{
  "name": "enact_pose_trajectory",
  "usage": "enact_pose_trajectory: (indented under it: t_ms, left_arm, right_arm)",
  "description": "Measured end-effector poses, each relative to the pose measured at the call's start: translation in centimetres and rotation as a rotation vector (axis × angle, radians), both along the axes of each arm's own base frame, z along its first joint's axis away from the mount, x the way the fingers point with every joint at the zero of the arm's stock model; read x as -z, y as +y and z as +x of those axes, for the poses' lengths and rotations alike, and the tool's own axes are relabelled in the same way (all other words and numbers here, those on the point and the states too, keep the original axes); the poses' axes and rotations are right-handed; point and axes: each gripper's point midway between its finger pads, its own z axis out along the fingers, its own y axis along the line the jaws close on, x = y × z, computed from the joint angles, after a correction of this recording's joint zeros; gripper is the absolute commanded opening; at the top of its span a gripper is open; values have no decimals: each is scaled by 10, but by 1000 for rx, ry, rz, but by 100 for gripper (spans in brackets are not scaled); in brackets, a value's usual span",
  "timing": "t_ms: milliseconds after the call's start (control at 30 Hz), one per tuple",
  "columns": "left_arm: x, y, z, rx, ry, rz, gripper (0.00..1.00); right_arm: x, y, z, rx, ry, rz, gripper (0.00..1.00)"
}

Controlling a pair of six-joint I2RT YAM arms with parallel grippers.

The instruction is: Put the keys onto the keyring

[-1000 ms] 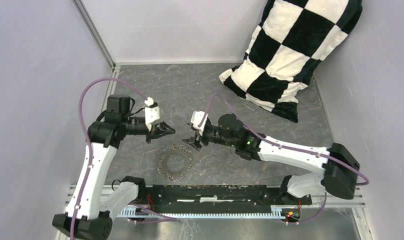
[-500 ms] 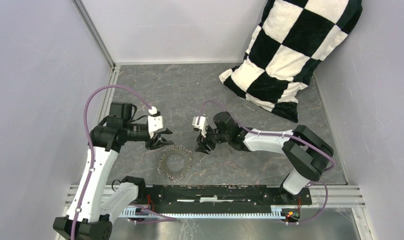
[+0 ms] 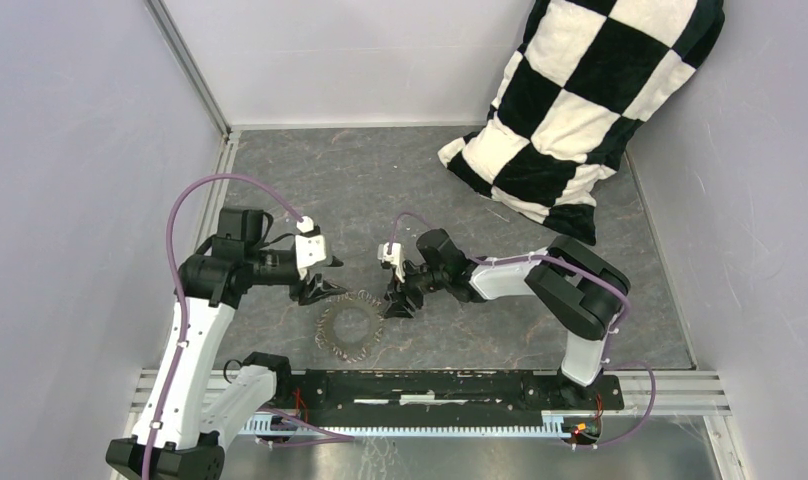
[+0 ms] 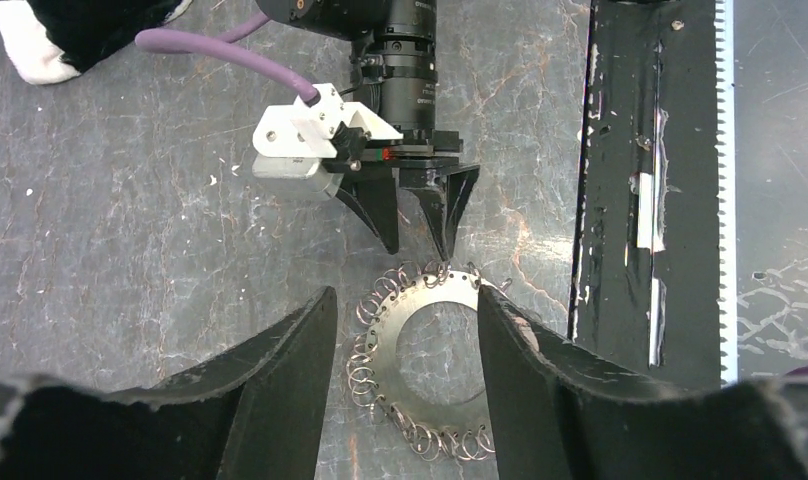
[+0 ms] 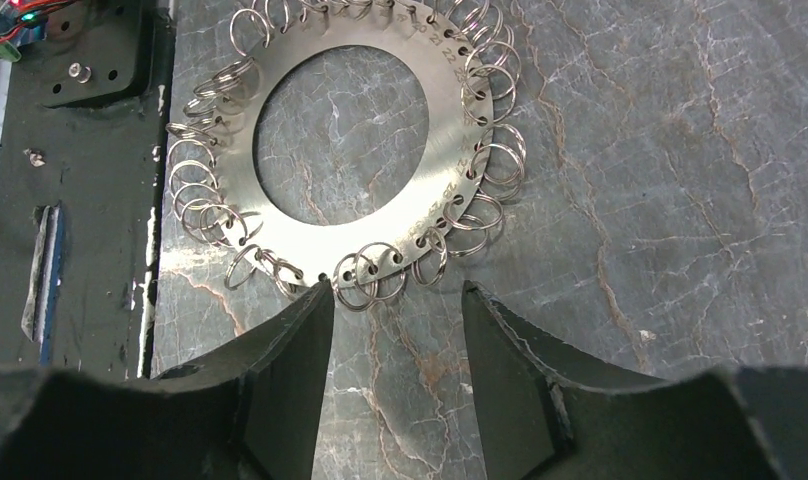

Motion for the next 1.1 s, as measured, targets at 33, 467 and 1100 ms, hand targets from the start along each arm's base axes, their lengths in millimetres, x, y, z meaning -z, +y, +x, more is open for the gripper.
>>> enact_pose_trajectory:
  t_ms: [33, 467, 1100]
  left_arm:
    - [0, 0, -1, 0, -2, -1, 62]
    - [-3, 1, -6, 1, -16, -3, 61]
    - [-1, 3, -9, 9, -52, 10, 61]
  right_arm:
    - [1, 0, 0, 3, 4, 0, 53]
    - [17, 10, 6, 21, 50, -8, 26]
    - [5, 21, 7, 3, 76, 29, 19]
